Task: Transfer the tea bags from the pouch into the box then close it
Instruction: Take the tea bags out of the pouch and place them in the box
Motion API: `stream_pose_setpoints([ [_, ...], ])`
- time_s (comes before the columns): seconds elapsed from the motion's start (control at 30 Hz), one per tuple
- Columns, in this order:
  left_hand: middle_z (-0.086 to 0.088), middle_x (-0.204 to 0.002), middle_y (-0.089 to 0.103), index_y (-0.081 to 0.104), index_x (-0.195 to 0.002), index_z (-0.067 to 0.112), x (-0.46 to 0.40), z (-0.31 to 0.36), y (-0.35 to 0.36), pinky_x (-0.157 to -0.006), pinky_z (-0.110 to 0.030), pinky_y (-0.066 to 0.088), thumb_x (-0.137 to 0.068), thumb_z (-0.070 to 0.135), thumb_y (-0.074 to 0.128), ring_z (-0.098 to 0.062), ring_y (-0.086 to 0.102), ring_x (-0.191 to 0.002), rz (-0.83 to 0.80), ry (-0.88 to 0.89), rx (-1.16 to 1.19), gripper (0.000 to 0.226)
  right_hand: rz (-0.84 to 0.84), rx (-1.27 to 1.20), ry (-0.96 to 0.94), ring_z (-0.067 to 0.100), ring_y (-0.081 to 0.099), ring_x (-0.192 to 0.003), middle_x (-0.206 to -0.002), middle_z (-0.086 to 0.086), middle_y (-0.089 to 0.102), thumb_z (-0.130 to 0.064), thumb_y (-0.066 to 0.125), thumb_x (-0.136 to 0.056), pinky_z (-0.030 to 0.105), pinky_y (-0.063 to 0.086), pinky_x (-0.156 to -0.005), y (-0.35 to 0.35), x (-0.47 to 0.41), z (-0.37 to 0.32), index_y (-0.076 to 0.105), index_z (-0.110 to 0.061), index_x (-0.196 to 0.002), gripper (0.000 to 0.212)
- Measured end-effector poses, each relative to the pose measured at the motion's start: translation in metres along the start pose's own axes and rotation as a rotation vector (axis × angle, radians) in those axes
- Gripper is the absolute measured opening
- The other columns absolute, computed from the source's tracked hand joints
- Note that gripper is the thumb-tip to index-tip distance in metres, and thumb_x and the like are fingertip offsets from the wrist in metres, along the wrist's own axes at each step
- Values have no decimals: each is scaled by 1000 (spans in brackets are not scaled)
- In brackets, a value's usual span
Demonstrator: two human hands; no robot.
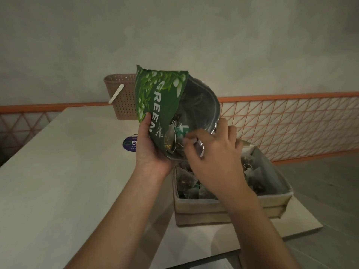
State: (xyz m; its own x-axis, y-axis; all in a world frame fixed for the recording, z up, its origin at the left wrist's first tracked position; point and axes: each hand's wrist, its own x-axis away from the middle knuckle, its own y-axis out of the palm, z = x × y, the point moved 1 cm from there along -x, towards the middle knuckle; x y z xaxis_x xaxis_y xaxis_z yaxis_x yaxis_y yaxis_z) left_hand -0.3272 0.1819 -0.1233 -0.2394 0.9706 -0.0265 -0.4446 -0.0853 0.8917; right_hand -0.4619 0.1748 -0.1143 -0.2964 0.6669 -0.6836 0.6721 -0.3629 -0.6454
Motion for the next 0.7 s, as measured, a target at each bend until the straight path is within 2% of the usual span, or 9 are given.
stream_pose_setpoints([
  [0.07,-13,-146,60,58,-145,15,1,0,1,-118,-48,38,-97,57,51,-33,55,-136,-8,3,6,64,6,-80,0,24,41,-113,-120,5,44,-61,51,-81,42,40,-89,-2,1,-2,62,-29,-106,42],
  [0.13,-14,-146,59,57,-146,14,0,-1,1,-119,-48,37,-96,56,52,-34,55,-136,-15,15,12,65,14,-125,-7,25,42,-114,-120,5,43,-61,59,-75,42,42,-89,-4,4,-4,59,-26,-97,41],
  [0.2,-13,-148,57,56,-146,15,-2,0,0,-120,-49,37,-97,55,52,-34,54,-137,-10,24,12,64,21,-44,-8,26,44,-111,-117,5,46,-61,66,-71,44,45,-84,-3,5,-3,62,-27,-86,38],
  [0.27,-13,-149,56,56,-147,16,-3,0,-1,-120,-49,36,-97,55,52,-34,52,-139,-3,22,4,63,0,44,15,28,46,-109,-114,6,48,-63,71,-70,46,46,-80,0,5,-2,68,-29,-85,37],
  [0.4,-13,-148,57,57,-145,16,-2,-1,-2,-119,-50,37,-97,56,51,-34,53,-138,5,10,-1,63,-27,27,33,29,46,-106,-110,5,50,-44,76,-74,48,47,-80,1,5,0,74,-33,-85,16],
  [0.53,-13,-146,59,58,-145,16,-1,-2,-2,-117,-50,39,-97,56,50,-34,54,-137,27,12,-11,63,-113,-289,113,20,38,-109,-110,-1,46,-30,68,-82,42,41,-89,-1,4,5,71,-29,-83,4],
  [0.63,-12,-145,60,59,-144,17,-1,-2,-3,-118,-50,38,-97,57,50,-34,56,-135,43,6,-15,62,-194,-529,236,18,38,-113,-113,-2,45,-31,55,-88,35,36,-93,-8,-1,5,62,-27,-73,16],
  [0.7,-13,-144,61,59,-144,18,-2,-3,-3,-117,-50,39,-97,56,51,-35,57,-134,26,-3,-3,61,-194,-574,260,22,42,-113,-112,-1,47,-34,46,-87,37,39,-95,-13,-4,6,56,-30,-65,25],
])
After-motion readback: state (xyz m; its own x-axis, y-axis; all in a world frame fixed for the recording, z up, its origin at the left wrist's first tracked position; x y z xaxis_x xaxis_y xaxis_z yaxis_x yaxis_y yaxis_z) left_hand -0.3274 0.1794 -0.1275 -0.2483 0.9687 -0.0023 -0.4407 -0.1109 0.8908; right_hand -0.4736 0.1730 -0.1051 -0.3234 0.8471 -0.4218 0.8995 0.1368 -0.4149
